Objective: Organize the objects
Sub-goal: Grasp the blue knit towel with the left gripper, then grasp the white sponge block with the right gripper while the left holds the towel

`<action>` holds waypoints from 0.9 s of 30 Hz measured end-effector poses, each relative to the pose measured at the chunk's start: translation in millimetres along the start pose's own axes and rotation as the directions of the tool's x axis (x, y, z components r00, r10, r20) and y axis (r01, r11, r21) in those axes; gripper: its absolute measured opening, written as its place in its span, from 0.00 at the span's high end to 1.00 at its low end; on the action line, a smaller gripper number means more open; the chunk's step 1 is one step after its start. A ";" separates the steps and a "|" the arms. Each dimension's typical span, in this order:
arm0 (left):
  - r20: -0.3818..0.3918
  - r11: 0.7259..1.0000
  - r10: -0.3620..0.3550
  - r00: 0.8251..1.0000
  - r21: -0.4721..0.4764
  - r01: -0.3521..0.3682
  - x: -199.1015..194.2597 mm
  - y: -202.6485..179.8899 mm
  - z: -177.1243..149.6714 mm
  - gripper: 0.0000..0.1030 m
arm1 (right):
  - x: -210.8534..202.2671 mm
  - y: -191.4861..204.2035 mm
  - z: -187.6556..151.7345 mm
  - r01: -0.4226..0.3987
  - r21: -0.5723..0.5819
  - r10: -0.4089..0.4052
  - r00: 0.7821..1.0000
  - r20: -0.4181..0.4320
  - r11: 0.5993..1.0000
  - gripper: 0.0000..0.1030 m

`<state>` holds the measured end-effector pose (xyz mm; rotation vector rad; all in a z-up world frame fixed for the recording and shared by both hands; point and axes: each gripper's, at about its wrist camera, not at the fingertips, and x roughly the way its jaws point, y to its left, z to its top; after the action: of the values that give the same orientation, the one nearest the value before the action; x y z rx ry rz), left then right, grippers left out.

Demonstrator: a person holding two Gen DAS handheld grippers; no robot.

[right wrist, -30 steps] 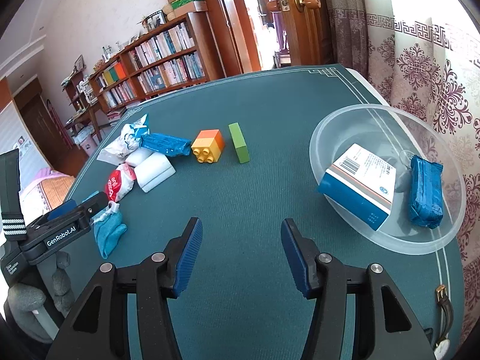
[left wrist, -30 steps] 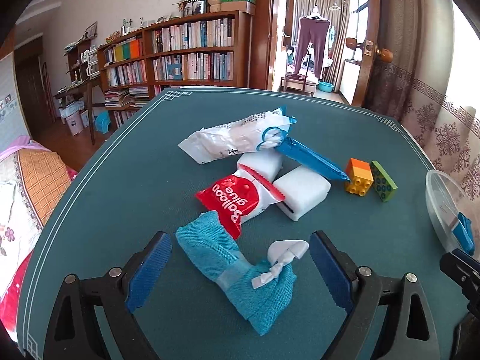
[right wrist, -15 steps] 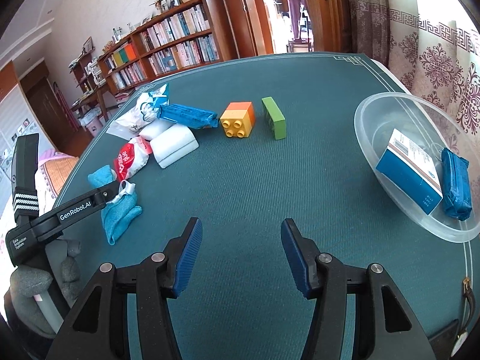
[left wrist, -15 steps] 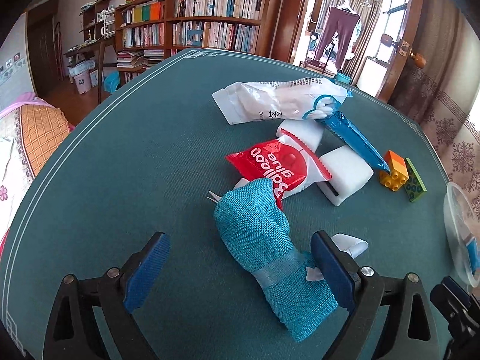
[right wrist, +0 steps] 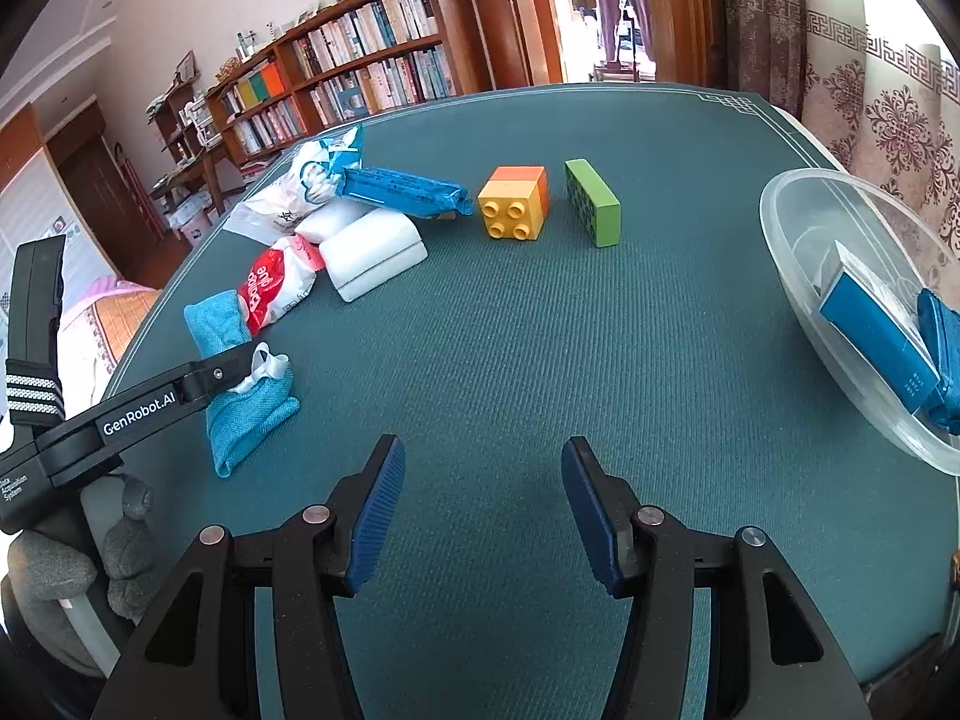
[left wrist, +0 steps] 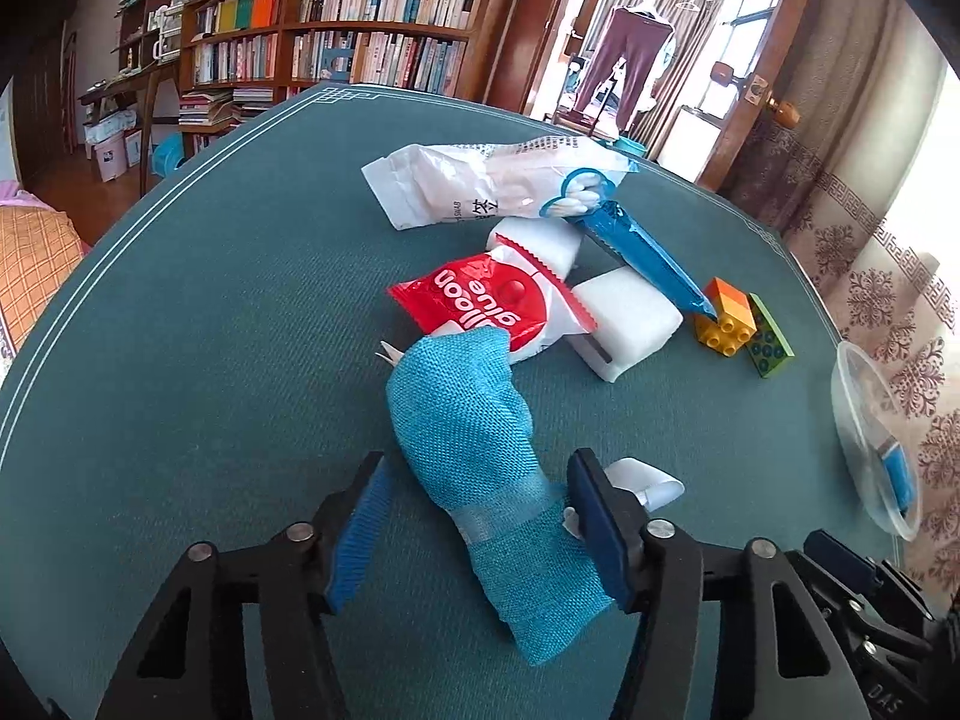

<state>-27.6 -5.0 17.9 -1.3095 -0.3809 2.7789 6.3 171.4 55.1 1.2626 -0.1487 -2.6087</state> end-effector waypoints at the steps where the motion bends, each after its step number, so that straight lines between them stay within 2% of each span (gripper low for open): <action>1: 0.000 1.000 -0.001 1.000 0.013 0.001 -1.2 -2.2 0.3 0.48 | 0.5 0.9 -0.3 -0.001 -0.002 0.001 1.000 -0.001 1.000 0.45; 7: -0.002 0.999 -0.018 1.000 0.032 0.018 -10.7 3.2 2.2 0.54 | 2.1 8.2 -0.4 -0.008 -0.021 0.008 1.000 -0.002 1.000 0.45; 8: 0.007 0.999 -0.007 1.000 0.039 0.007 -13.4 4.3 3.0 0.59 | 2.4 9.7 0.0 -0.010 -0.024 0.010 1.000 -0.001 1.000 0.45; 9: 0.016 0.999 0.001 1.000 0.047 -0.002 -16.6 6.0 3.5 0.61 | 2.6 11.3 0.5 -0.013 -0.028 0.013 1.000 0.000 1.000 0.45; 12: 0.044 0.997 0.032 0.999 0.073 -0.036 -25.4 12.5 2.6 0.62 | 4.0 18.9 2.4 -0.027 -0.046 0.027 1.000 0.001 0.999 0.45; 20: 0.057 0.991 0.057 0.997 0.117 -0.063 -35.3 32.0 -4.0 0.62 | 16.3 40.8 8.8 -0.059 -0.095 0.059 0.998 -0.009 0.994 0.45; 27: 0.041 0.994 0.031 0.999 0.101 -0.035 -32.6 45.2 -3.6 0.62 | 43.9 52.5 35.6 -0.074 -0.121 0.077 0.997 0.024 0.990 0.45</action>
<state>-1.1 -52.7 29.3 -1.2516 -0.2188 2.8134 -38.9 108.9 54.1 1.1561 -0.0429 -2.5315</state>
